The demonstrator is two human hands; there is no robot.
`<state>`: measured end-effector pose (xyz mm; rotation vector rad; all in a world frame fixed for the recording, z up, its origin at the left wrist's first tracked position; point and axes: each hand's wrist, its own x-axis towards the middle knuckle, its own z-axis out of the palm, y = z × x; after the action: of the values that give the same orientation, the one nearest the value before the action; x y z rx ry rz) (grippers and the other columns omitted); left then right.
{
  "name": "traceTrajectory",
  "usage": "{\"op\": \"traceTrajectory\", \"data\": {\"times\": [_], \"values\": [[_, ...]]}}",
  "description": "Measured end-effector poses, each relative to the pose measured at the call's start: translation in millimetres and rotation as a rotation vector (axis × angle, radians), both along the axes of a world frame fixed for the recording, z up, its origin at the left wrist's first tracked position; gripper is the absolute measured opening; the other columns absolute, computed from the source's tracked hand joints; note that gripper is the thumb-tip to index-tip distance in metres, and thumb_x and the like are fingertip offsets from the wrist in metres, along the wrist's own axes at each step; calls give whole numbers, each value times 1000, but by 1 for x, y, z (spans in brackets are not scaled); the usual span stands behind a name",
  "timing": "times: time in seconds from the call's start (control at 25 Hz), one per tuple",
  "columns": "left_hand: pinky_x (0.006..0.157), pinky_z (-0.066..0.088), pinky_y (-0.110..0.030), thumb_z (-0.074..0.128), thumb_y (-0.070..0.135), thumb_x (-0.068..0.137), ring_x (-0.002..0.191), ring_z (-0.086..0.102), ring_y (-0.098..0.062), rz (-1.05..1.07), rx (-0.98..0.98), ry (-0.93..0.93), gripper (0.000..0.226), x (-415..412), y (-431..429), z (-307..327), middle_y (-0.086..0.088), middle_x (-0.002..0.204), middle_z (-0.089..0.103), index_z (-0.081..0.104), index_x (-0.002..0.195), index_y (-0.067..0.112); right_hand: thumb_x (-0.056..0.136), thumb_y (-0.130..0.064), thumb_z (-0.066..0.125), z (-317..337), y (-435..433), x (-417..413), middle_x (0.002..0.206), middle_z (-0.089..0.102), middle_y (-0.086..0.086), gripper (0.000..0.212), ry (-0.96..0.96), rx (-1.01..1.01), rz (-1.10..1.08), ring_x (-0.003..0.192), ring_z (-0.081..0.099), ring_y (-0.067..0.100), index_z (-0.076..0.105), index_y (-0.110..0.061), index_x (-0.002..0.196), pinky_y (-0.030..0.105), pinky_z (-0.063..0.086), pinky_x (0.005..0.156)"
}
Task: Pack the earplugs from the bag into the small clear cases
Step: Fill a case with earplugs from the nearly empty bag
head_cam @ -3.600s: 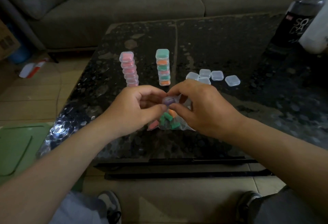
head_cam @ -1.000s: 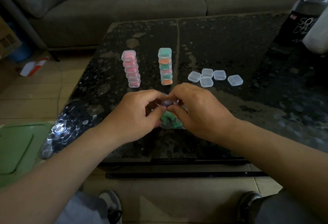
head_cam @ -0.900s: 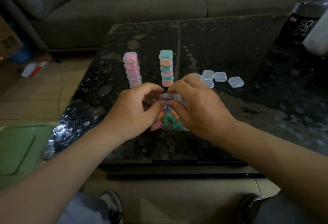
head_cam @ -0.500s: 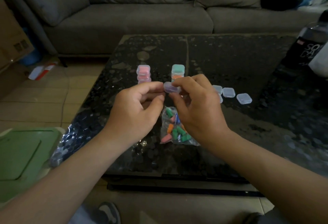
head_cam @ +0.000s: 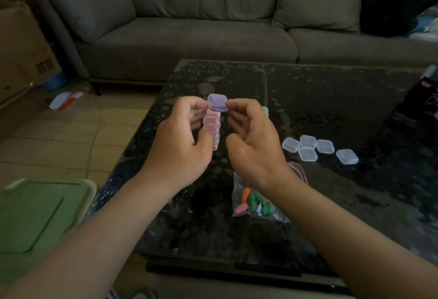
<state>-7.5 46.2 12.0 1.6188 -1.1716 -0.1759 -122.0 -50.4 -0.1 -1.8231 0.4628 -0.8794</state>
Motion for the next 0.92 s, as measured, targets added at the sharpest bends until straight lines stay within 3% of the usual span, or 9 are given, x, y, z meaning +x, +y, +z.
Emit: {"op": "traceTrajectory", "data": {"times": [0.08,0.2,0.32,0.4,0.56,0.64,0.76,0.92], "values": [[96,45,-6,56,27,91,116,57,14,16,32,-20,33,7,-5,-2,26,117,60,47,122,33,85,9,53,-5,-2,2,123,59,-15,53,-4,52,61,118,56,-11,50,-14,132,9,45,91],[105,46,-18,59,11,94,124,57,4,57,60,-32,37,16,-12,-5,17,126,61,46,122,32,87,-9,50,-10,-6,6,134,57,-10,54,27,89,123,128,52,-2,44,-19,140,24,45,103],[110,46,-28,60,9,94,130,56,-3,85,100,-25,40,23,-17,-7,9,135,61,45,123,32,86,-21,48,-15,-8,10,145,50,-8,61,82,88,140,136,44,-1,39,-21,146,34,39,114],[112,46,-32,60,7,94,132,55,-4,85,129,-14,42,26,-19,-8,5,140,60,45,124,31,83,-16,49,-17,-11,10,142,50,-12,66,108,96,143,133,44,-6,38,-21,147,25,39,110],[111,46,-28,62,7,94,132,54,-3,78,168,-29,43,29,-22,-11,5,142,60,46,129,27,77,1,48,-19,-17,9,127,52,-24,72,116,156,176,116,50,-19,40,-18,145,6,44,87],[110,45,-26,63,8,94,132,54,-4,81,169,-40,44,29,-24,-12,4,142,60,47,133,24,73,-1,48,-20,-20,10,133,52,-17,77,120,173,180,119,49,-17,38,-16,147,5,44,85],[107,45,-22,62,7,94,131,55,-3,88,161,-27,43,29,-25,-13,5,141,60,48,130,25,70,-5,47,-20,-21,13,154,41,-7,84,147,177,178,135,39,-7,33,-18,152,8,40,94],[107,49,-27,59,3,94,127,58,-1,95,158,-4,41,30,-25,-14,7,136,62,47,123,30,73,-2,47,-19,-23,12,149,43,-10,83,167,182,193,129,41,-10,32,-19,152,12,37,98]]}}
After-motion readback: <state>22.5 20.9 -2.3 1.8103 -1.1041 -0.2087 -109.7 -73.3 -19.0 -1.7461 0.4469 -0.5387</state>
